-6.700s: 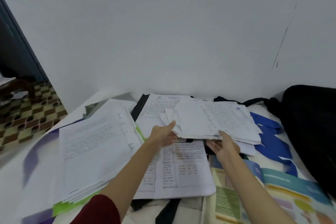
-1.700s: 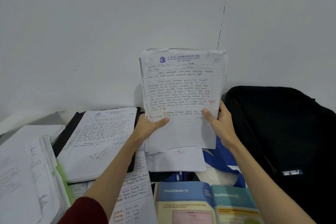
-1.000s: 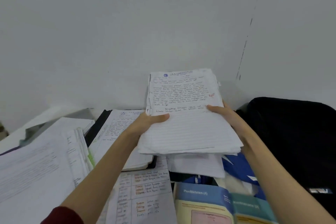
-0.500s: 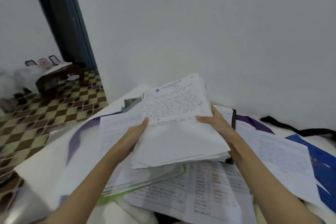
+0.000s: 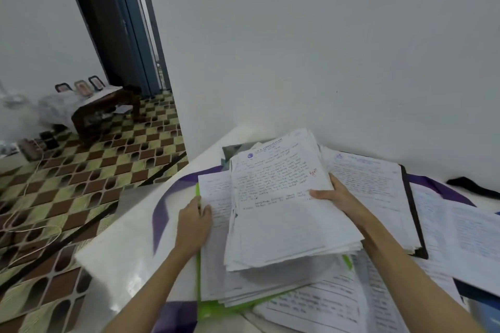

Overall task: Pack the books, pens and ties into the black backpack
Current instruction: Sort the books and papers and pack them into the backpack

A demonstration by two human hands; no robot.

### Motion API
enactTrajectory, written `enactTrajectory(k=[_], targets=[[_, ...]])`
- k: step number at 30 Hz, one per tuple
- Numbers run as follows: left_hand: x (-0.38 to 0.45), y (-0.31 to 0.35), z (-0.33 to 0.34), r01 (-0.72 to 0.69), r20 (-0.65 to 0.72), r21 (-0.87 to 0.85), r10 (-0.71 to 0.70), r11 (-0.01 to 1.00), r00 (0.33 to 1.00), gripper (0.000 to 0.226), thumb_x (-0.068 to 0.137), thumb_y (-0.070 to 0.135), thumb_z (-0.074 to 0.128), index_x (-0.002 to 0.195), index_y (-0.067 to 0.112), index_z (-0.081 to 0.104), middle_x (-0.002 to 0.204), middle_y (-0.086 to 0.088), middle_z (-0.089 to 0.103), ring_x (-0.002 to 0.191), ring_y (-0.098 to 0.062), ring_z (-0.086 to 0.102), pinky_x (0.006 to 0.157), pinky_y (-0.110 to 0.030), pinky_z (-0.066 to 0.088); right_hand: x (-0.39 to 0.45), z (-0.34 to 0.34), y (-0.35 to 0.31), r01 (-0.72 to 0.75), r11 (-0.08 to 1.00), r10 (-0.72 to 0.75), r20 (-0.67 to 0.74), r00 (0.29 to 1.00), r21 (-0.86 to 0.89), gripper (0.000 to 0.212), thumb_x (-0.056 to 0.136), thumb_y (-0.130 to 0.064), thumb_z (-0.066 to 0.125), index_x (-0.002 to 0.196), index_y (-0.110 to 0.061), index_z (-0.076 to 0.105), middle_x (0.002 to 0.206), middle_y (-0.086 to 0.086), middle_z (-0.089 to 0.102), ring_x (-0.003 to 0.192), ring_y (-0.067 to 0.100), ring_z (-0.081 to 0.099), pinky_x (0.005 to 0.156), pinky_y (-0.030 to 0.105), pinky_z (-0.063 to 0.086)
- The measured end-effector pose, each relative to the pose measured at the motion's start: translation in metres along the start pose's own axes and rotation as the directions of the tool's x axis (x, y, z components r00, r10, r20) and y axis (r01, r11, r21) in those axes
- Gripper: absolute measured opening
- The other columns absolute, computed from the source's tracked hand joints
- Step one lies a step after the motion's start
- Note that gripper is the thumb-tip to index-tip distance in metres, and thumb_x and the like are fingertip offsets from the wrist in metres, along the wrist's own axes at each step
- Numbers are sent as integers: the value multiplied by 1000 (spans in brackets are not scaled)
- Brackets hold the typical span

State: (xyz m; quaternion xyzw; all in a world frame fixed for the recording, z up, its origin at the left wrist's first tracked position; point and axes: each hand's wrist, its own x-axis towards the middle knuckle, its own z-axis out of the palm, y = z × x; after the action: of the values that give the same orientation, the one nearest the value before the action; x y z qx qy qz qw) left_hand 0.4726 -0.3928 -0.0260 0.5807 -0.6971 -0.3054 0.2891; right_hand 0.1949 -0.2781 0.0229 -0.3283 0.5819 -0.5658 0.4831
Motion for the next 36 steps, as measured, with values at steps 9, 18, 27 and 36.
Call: enactTrajectory(k=[9, 18, 27, 36], targets=[[33, 11, -11, 409, 304, -307, -319, 859, 898, 43, 92, 43, 53, 104, 3, 63, 104, -13, 66, 95, -27, 62, 94, -40, 49, 9, 39, 9, -115, 986, 125, 83, 989, -118, 41, 85, 2, 61, 116, -22, 48, 111, 0, 62, 97, 18, 62, 70, 27, 53], [35, 21, -8, 496, 438, -435, -305, 751, 846, 26, 85, 13, 67, 108, 3, 63, 106, -14, 69, 97, -30, 65, 93, -39, 50, 8, 39, 14, -102, 754, 43, -107, 993, -649, 34, 82, -24, 69, 111, -17, 52, 109, -2, 59, 99, 18, 58, 83, 32, 47], [25, 40, 2, 313, 449, -357, -132, 880, 884, 38, 82, 11, 62, 119, 14, 58, 117, -2, 64, 108, -25, 60, 96, -38, 48, 10, 32, 16, -177, 788, 82, -184, 979, -589, 59, 55, -41, 70, 97, -1, 58, 101, 11, 62, 88, 24, 62, 71, 32, 46], [23, 48, 5, 345, 336, -633, -155, 693, 929, 42, 83, 9, 66, 122, 3, 55, 104, -12, 68, 88, -26, 68, 77, -38, 57, 7, 32, 18, -180, 860, 91, -204, 975, -477, 27, 71, -20, 71, 88, -4, 57, 89, 9, 62, 75, 20, 60, 62, 27, 45]])
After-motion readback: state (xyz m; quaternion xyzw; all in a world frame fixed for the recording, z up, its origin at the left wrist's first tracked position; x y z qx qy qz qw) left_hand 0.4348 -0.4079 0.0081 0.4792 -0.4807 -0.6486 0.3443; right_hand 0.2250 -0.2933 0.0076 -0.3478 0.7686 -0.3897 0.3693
